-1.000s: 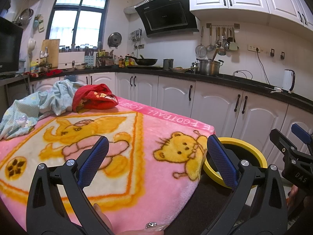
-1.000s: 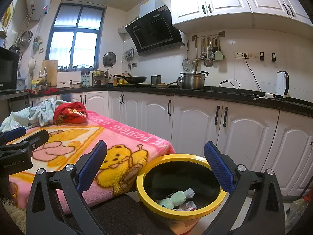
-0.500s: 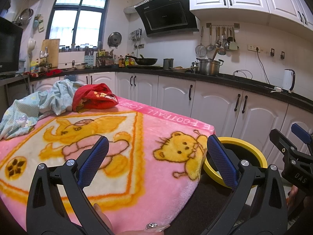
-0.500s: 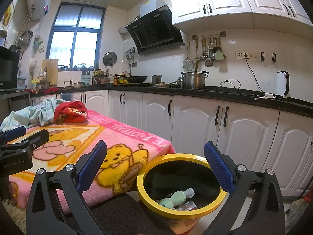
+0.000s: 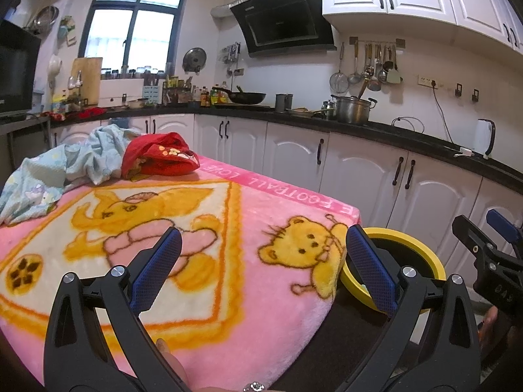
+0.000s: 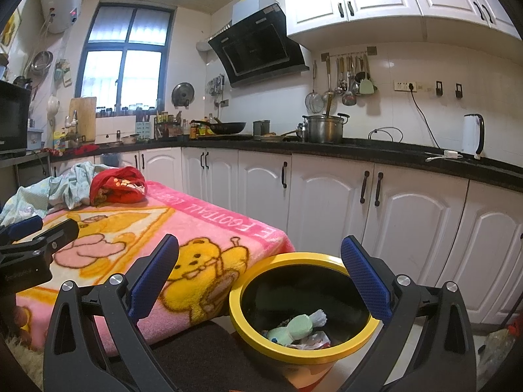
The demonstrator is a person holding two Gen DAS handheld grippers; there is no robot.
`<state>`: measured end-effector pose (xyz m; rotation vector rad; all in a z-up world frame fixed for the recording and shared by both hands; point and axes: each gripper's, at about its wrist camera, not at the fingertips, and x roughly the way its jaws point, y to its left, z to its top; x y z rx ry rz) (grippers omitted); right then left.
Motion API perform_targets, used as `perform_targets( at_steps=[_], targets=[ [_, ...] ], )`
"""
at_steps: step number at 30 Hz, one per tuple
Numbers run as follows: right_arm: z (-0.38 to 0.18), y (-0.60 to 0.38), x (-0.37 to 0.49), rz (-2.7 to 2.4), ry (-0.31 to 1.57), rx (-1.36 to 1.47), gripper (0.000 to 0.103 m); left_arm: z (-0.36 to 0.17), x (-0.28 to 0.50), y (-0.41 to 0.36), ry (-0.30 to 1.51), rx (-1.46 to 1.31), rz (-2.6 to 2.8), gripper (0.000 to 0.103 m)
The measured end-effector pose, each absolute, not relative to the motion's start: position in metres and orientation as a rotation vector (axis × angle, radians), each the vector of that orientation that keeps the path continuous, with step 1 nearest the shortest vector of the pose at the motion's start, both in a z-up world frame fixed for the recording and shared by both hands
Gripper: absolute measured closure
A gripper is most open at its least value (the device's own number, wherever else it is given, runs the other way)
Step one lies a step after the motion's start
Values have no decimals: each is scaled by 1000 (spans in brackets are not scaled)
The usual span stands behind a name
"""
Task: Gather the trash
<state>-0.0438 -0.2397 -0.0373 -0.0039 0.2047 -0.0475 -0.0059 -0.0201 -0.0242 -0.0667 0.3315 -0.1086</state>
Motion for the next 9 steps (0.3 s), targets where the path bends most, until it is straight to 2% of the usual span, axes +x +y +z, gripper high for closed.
perform_targets(
  at_steps=[4,9],
  targets=[
    [-27,-223,-19,47,274,-6,6,-17,4,17,415,-170,-48,11],
    [-8,-122,41,384,427,-43,6,-3,27,154,542,-266,319,11]
  ],
)
